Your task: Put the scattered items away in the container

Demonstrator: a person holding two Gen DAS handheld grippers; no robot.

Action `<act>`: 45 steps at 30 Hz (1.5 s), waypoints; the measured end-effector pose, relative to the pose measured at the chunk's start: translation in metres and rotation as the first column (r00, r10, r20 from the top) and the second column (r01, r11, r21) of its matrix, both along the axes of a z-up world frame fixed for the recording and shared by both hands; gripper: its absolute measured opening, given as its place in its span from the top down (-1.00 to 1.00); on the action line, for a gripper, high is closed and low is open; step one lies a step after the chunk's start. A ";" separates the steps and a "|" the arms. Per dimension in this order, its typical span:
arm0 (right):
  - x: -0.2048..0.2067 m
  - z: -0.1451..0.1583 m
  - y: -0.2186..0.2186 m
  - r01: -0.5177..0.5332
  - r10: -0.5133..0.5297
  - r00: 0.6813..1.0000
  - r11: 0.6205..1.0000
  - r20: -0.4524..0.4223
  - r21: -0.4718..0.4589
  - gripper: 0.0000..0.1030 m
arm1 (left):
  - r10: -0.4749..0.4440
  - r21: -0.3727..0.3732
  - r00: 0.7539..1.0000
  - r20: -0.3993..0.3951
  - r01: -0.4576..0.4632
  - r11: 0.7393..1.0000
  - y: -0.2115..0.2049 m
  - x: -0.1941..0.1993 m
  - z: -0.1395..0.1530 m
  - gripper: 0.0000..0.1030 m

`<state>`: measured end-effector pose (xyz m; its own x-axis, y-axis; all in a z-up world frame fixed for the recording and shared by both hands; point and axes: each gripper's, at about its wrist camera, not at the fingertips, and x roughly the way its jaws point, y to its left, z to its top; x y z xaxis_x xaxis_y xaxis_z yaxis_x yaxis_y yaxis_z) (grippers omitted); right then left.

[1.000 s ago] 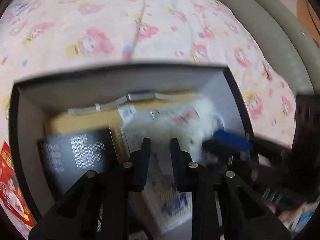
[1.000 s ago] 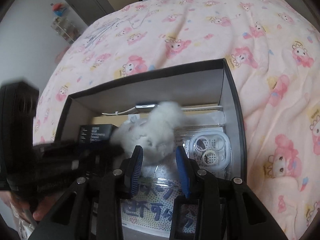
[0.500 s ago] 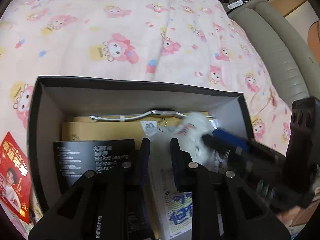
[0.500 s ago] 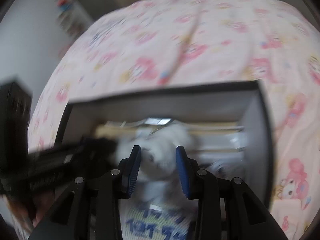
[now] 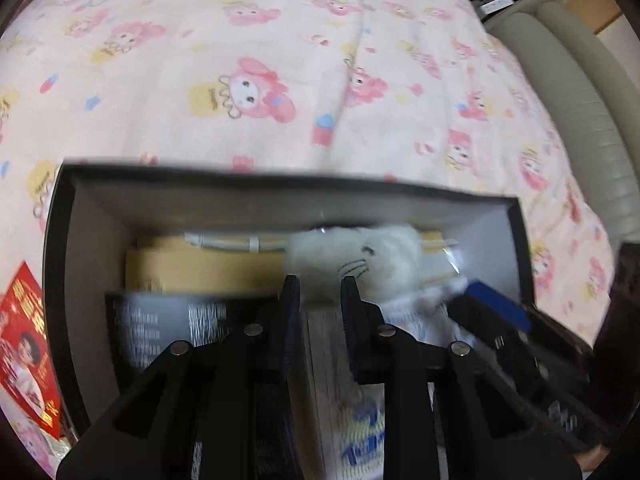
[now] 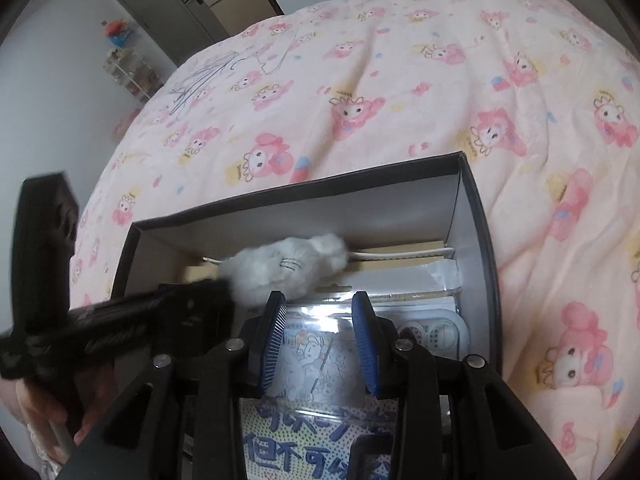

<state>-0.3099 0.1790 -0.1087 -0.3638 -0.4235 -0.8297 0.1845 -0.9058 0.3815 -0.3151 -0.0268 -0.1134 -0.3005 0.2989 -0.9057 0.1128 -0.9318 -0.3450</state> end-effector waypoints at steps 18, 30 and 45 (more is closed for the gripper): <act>-0.007 -0.016 -0.008 -0.017 0.015 1.000 0.998 0.025 0.062 0.40 | -0.078 0.141 0.995 0.064 0.068 0.988 0.028 -0.026 -0.023 0.63; 0.025 0.026 0.000 0.068 -0.054 0.993 0.988 -0.100 0.135 0.37 | -0.127 0.080 0.984 -0.122 0.138 0.987 0.035 0.017 0.044 0.20; 0.154 0.125 0.000 0.168 -0.133 0.942 0.982 -0.310 0.088 -0.14 | -0.121 -0.223 0.878 -0.464 0.016 0.975 0.034 0.168 0.183 -0.26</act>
<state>-0.1555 0.1788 0.0158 -0.6560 -0.2559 -0.7101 0.1335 -0.9653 0.2245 -0.1466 0.0068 0.0694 -0.6931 0.1568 -0.7036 -0.0812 -0.9868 -0.1400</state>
